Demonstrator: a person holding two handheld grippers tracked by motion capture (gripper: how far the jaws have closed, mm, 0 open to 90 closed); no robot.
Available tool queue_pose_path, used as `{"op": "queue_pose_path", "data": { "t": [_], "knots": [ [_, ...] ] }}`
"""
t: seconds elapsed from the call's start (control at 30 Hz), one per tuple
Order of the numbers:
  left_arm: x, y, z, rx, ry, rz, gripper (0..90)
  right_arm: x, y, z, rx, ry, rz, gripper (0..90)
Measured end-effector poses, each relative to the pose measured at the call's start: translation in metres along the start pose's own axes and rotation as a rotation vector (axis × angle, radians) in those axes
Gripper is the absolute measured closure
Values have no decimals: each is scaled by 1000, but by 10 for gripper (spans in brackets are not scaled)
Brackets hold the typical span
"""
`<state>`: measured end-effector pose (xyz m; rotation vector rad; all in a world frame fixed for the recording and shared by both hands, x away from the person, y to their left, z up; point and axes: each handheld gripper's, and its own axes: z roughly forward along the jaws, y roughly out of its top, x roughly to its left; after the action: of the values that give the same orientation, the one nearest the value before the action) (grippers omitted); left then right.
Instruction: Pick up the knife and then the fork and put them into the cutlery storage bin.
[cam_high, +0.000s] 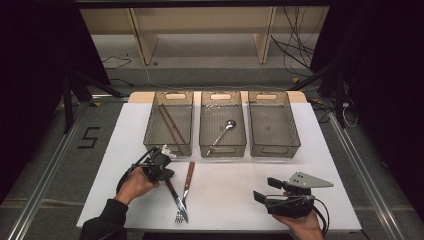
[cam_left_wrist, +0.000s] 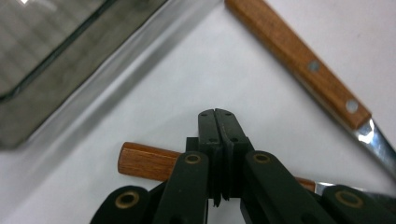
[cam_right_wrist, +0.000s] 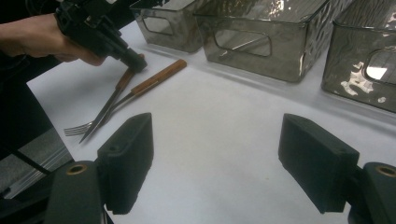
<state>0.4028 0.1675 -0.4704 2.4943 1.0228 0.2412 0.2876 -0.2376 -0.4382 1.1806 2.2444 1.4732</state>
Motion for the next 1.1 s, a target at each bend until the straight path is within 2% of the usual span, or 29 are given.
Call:
{"op": "queue_pose_path", "data": {
  "t": [0.1, 0.4, 0.63, 0.8, 0.87, 0.97, 1.07, 1.1],
  "knots": [
    [3, -10, -5, 10, -3, -22, 890, 0, 0, 0, 0, 0, 1, 273],
    [0, -31, -18, 57, -4, -30, 890, 1, 0, 2, 4, 1, -2, 273],
    [-10, -39, -24, 94, -12, 1, 889, 1, 0, 2, 3, 0, -3, 273],
    [-11, -38, -26, 114, -12, 25, 885, 1, 0, 1, 1, 1, -4, 273],
    [-10, -37, -31, 73, 19, 36, 826, 1, 0, 1, 2, -1, -2, 273],
    [-7, -34, -43, 25, 9, 57, 661, 1, 0, 1, 0, -2, -4, 273],
    [-8, -33, -51, 44, 23, 140, 486, 1, 0, 1, 1, -2, -3, 273],
    [-9, -32, -52, 51, 33, 152, 412, 1, 0, 1, 0, -1, -3, 273]
  ]
}}
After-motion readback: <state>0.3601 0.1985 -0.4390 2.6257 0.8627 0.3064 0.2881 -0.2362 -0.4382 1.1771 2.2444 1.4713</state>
